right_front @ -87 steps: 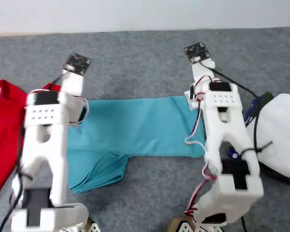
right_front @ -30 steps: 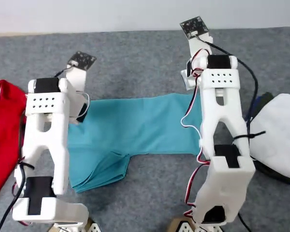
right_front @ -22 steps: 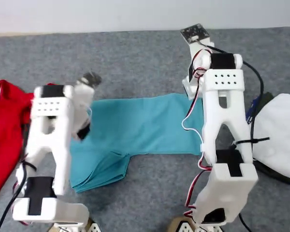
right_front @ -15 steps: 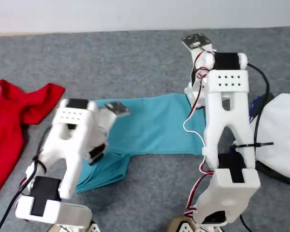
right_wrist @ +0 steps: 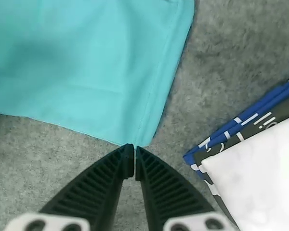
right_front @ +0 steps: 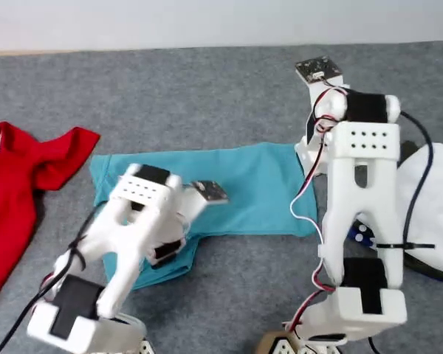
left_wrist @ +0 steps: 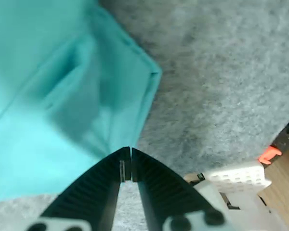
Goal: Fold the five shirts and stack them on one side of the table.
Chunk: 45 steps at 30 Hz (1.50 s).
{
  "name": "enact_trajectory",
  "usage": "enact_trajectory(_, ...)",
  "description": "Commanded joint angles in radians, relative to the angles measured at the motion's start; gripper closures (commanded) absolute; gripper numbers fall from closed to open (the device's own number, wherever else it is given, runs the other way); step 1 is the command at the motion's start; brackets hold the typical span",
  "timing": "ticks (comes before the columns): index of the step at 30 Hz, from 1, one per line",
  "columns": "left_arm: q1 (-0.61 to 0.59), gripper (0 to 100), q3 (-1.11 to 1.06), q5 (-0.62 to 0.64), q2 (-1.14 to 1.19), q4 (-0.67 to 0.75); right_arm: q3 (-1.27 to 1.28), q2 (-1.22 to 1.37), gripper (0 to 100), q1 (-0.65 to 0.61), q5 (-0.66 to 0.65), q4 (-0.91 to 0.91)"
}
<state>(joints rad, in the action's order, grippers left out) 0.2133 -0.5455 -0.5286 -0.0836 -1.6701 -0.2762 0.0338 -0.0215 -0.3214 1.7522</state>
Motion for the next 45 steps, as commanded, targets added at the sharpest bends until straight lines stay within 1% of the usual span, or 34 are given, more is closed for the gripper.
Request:
enact_trajectory(1,-0.158,99,0.085,0.012,-0.157,-0.061,-0.005,-0.061,98.8,-0.004,0.003,0.041)
enact_trajectory(4,-0.302,99,0.099,0.011,-0.287,-0.075,-0.008,-0.054,98.8,-0.005,-0.008,0.038)
enact_trajectory(8,-0.519,99,0.091,-0.008,-0.443,-0.084,-0.005,-0.053,98.8,-0.068,-0.115,0.038)
enact_trajectory(12,-0.802,99,0.090,-0.009,-0.539,-0.083,-0.003,-0.051,98.7,-0.205,-0.189,0.039)
enact_trajectory(16,-1.059,99,0.090,-0.009,-0.546,-0.072,-0.003,-0.033,97.7,-0.361,-0.241,0.041)
enact_trajectory(19,-1.224,99,0.088,-0.011,-0.546,-0.026,-0.003,0.015,92.6,-0.466,-0.252,0.042)
enact_trajectory(21,-1.300,99,0.076,-0.014,-0.546,0.014,-0.003,0.054,87.1,-0.535,-0.253,0.041)
enact_trajectory(24,-1.364,99,0.035,-0.051,-0.546,0.061,-0.003,0.122,80.8,-0.662,-0.253,0.039)
enact_trajectory(28,-1.402,99,-0.013,-0.052,-0.546,0.104,-0.006,0.197,80.3,-0.835,-0.253,0.035)
enact_trajectory(31,-1.404,99,-0.030,-0.052,-0.546,0.109,-0.008,0.260,80.3,-0.918,-0.253,0.022)
enact_trajectory(37,-1.404,99,-0.030,-0.049,-0.546,0.109,-0.009,0.344,80.2,-0.960,-0.253,-0.067)
enact_trajectory(45,-1.404,99,-0.030,-0.049,-0.548,0.109,-0.011,0.409,80.2,-0.940,-0.249,-0.194)
